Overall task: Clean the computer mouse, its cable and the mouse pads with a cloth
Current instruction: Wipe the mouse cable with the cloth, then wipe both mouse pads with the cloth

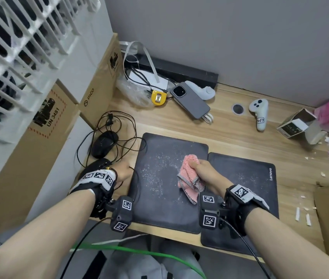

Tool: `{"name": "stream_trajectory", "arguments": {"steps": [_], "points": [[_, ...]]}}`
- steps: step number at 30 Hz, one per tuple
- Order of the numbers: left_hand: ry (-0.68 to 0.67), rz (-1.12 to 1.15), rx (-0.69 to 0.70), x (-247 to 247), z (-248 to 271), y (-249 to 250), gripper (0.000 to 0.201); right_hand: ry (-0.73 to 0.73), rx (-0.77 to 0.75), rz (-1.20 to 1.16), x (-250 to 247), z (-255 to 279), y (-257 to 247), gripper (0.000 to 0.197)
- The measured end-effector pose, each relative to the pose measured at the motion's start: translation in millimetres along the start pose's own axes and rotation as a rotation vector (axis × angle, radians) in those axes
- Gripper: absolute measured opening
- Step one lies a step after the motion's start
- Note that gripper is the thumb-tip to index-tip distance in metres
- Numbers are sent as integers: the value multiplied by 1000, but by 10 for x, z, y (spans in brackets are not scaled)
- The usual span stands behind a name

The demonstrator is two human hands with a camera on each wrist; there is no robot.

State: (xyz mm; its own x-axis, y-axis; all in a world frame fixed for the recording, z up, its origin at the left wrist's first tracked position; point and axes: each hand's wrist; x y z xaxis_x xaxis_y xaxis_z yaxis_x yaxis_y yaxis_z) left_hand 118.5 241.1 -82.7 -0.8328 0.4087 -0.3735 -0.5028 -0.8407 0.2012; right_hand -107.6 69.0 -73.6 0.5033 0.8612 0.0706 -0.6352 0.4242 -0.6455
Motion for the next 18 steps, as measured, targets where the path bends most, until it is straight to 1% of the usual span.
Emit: {"name": "stream_trajectory", "arguments": {"steps": [2, 4, 6, 9, 11, 16, 18], "points": [[103, -37, -21, 0, -9, -4, 32, -5, 5, 4, 8, 1, 9, 22], [206, -34, 0, 11, -23, 24, 32, -9, 2, -7, -1, 4, 32, 22], [265, -40, 37, 34, -48, 64, 35, 1, 4, -11, -30, 20, 61, 22], [255, -83, 42, 69, -84, 166, 39, 22, 2, -22, -101, 71, 125, 22], [249, -112, -9, 82, -81, 208, 40, 33, -3, -36, -146, 117, 170, 23], [155, -125, -162, 59, -30, 268, 37, 54, 1, -49, -241, 222, 259, 23], [150, -125, -177, 40, -30, 316, 41, 58, 7, -52, -283, 256, 290, 23]]}}
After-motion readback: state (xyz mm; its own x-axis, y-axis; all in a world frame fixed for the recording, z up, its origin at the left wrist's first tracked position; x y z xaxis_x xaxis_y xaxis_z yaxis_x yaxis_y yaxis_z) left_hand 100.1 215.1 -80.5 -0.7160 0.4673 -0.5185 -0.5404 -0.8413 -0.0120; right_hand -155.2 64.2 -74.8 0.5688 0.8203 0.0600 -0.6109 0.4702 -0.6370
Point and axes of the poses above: each hand's wrist, its own z-axis away from the middle knuckle, its own x-axis out of the palm, y = z × x, and after that the axes turned 14 degrees about -y, right-handed
